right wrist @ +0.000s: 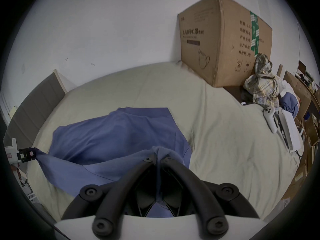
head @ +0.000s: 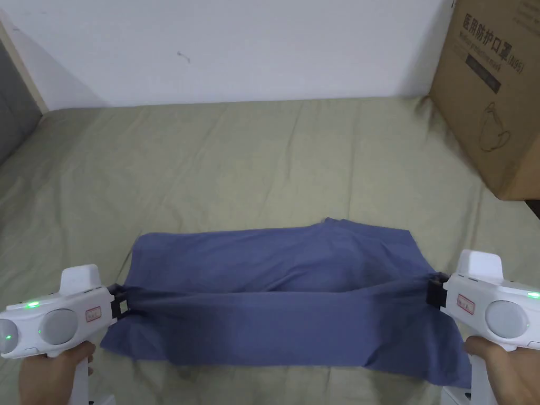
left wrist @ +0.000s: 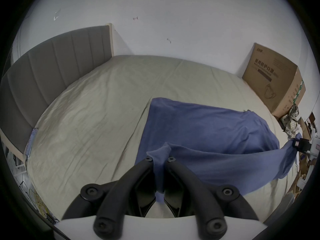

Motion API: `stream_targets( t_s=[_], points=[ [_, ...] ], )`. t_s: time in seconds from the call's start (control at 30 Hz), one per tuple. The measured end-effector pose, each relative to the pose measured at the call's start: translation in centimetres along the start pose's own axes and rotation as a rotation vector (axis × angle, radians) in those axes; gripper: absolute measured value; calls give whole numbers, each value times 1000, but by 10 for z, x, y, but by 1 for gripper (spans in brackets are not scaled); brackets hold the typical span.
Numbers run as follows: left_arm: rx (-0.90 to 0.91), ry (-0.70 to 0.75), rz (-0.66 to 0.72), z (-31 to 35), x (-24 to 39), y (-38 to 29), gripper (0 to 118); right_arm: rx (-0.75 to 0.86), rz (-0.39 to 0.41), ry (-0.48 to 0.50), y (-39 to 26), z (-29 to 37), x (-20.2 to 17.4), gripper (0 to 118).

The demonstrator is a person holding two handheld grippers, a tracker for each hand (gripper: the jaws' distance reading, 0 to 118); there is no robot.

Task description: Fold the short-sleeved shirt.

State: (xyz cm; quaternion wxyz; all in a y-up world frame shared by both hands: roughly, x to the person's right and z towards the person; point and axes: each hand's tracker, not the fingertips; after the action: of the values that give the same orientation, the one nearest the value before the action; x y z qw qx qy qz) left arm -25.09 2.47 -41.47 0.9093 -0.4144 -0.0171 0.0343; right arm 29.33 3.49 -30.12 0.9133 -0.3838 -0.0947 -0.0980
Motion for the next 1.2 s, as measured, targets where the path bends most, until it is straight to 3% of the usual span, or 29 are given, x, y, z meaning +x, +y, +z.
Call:
stream_targets(
  t_s=[0.27,0.4,0.47,0.5,0.6,0.63,0.67,0.7,0.9,1.03,1.07,1.13,1.17,1.2],
  points=[
    [-174,73,-57,-80,18,-6,4,-166,40,-58,-7,-79,3,2],
    [-167,77,-74,-69,26,-8,6,-208,45,-64,-14,-78,-5,3],
    [-169,68,-62,-57,28,-4,26,-181,57,-61,-12,-63,-11,12],
    [-160,50,-44,-51,29,-2,51,-144,70,-59,-9,-54,-14,33],
    [-73,4,-3,-30,28,5,75,-36,63,-67,7,-20,-14,54],
    [-32,-17,5,-15,30,8,92,14,59,-50,12,-4,-17,74],
    [21,-38,9,6,34,10,102,76,55,-33,18,16,-20,86],
    [81,-58,6,25,38,13,104,137,53,-22,23,35,-23,89],
    [422,-63,1,128,55,15,104,404,102,-6,36,140,-37,89],
    [542,-66,-26,160,57,3,101,519,150,-13,22,188,-51,88],
    [564,-58,-34,166,59,0,96,530,153,-14,17,196,-53,87],
    [604,-43,-48,179,62,-12,72,543,167,-9,7,206,-55,78],
    [609,-41,-51,182,62,-18,60,555,174,-11,3,210,-56,71],
    [613,-38,-58,183,63,-22,40,563,177,-13,-2,214,-58,51]
  ],
)
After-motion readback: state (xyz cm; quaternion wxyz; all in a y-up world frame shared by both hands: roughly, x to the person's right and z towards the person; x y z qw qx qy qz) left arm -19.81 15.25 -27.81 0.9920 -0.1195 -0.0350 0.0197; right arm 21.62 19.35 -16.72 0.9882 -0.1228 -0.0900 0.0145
